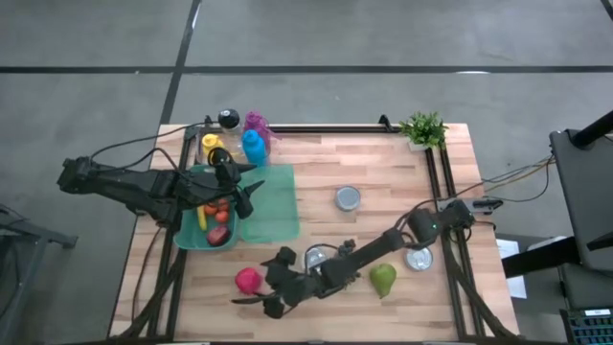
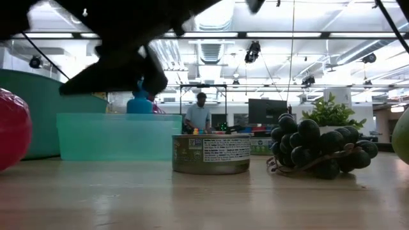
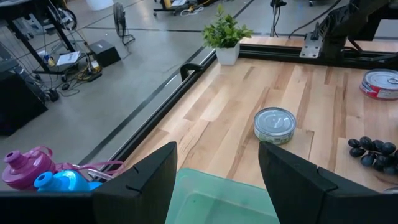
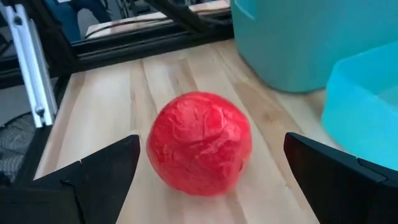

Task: Pick & Place Food Item
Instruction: Put the red apple into the green bin

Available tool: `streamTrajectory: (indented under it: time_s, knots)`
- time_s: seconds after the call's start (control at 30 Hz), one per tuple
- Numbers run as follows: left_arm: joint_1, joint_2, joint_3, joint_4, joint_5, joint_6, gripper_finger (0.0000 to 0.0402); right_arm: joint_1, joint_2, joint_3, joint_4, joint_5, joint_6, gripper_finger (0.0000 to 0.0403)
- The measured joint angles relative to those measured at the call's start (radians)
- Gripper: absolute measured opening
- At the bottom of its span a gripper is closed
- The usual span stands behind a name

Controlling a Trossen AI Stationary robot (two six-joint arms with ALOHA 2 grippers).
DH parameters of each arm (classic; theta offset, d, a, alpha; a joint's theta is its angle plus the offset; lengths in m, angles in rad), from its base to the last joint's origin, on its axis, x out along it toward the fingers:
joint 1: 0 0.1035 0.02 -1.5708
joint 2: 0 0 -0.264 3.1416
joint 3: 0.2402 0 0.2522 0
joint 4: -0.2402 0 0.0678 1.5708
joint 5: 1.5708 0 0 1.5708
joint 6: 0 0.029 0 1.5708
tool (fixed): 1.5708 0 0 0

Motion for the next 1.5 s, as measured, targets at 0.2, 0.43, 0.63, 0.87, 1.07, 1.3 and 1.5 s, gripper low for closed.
streamTrajectory:
  time_s: [0.2, 0.43, 0.63, 0.87, 1.07, 1.3, 1.5]
  knots:
    - [0.000, 0.000, 0.000, -0.001, 0.000, 0.000, 0.0230, -0.001, -0.145, -0.158, 0.062, 0.000, -0.061, 0.0396]
    - [0.000, 0.000, 0.000, -0.006, 0.000, 0.000, 0.0230, -0.001, -0.374, -0.499, 0.357, -0.010, -0.189, 0.0396]
    - [0.000, 0.000, 0.000, -0.007, 0.000, 0.000, 0.0230, -0.004, -0.555, -0.783, 0.559, -0.011, -0.290, 0.0396]
    - [0.000, 0.000, 0.000, -0.014, 0.000, 0.000, 0.0230, -0.008, -0.695, -1.004, 0.700, -0.044, -0.293, 0.0396]
    - [0.000, 0.000, 0.000, -0.022, 0.000, 0.000, 0.0230, -0.008, -0.754, -1.082, 0.725, -0.082, -0.289, 0.0396]
    - [0.000, 0.000, 0.000, -0.028, 0.000, 0.000, 0.0230, -0.008, -0.752, -1.088, 0.745, -0.085, -0.284, 0.0396]
    - [0.000, 0.000, 0.000, -0.029, 0.000, 0.000, 0.0230, -0.008, -0.749, -1.081, 0.745, -0.085, -0.281, 0.0396]
